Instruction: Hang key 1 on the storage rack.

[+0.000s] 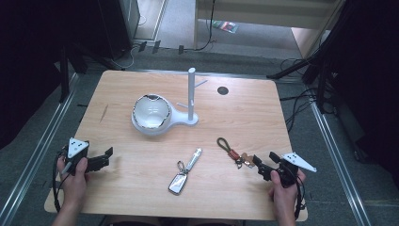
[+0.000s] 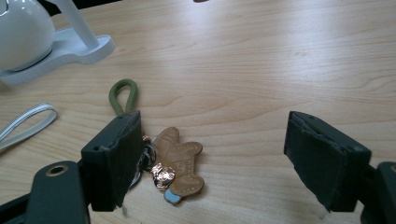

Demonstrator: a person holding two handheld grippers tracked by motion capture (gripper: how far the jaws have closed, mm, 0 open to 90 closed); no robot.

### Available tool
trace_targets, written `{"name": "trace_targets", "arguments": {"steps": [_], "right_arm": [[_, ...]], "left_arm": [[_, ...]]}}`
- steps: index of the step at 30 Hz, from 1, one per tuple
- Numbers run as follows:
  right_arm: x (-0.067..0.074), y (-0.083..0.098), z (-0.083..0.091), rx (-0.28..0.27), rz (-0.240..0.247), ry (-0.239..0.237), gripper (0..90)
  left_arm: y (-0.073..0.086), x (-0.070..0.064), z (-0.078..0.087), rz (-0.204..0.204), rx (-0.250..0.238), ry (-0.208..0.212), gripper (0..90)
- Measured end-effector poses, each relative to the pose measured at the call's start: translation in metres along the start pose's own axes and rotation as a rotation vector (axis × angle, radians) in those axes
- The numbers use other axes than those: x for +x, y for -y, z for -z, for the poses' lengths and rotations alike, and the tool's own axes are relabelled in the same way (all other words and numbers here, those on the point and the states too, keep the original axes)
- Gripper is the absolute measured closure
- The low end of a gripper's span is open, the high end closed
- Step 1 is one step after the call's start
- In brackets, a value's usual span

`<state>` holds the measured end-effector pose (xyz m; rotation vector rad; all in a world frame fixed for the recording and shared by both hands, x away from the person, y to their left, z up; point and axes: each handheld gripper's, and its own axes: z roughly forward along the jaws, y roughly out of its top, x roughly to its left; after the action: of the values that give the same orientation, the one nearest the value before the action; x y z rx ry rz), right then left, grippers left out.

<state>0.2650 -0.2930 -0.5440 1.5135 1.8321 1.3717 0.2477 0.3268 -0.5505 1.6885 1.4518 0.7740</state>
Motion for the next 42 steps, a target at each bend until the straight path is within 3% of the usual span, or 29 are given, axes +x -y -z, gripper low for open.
{"name": "trace_targets", "arguments": {"steps": [6,8,14,17,24,27,30,35,39,42], "right_arm": [[0.001,-0.004,-0.001,0.045,0.025,-0.025,20.2],[0.004,-0.007,-0.002,0.060,0.041,-0.067,19.4],[0.027,-0.022,-0.020,0.216,0.167,-0.047,19.1],[0.037,-0.028,-0.031,0.265,0.194,-0.069,20.0],[0.058,-0.044,-0.046,0.348,0.310,-0.041,23.0],[0.067,-0.049,-0.051,0.390,0.378,-0.021,27.2],[0.074,-0.052,-0.056,0.419,0.431,-0.041,35.8],[0.080,-0.052,-0.068,0.526,0.484,-0.044,44.0],[0.083,-0.054,-0.075,0.608,0.514,0.012,48.4],[0.085,-0.056,-0.078,0.643,0.523,0.020,51.0]], "left_arm": [[0.000,0.000,0.000,0.001,0.005,-0.003,6.9],[0.000,0.000,0.000,0.002,0.003,-0.002,6.9],[0.000,0.001,0.000,0.003,0.003,0.002,6.9],[0.000,0.001,0.000,0.005,0.003,0.004,6.9],[0.000,0.002,0.000,0.011,0.007,0.012,6.9],[-0.001,0.002,0.000,0.012,0.009,0.011,6.9],[0.000,0.002,0.000,0.011,0.008,0.012,6.9],[0.000,0.002,0.000,0.011,0.008,0.013,6.9],[0.000,0.002,-0.001,0.013,0.007,0.012,6.9],[0.000,0.002,-0.001,0.011,0.007,0.013,6.9]]}}
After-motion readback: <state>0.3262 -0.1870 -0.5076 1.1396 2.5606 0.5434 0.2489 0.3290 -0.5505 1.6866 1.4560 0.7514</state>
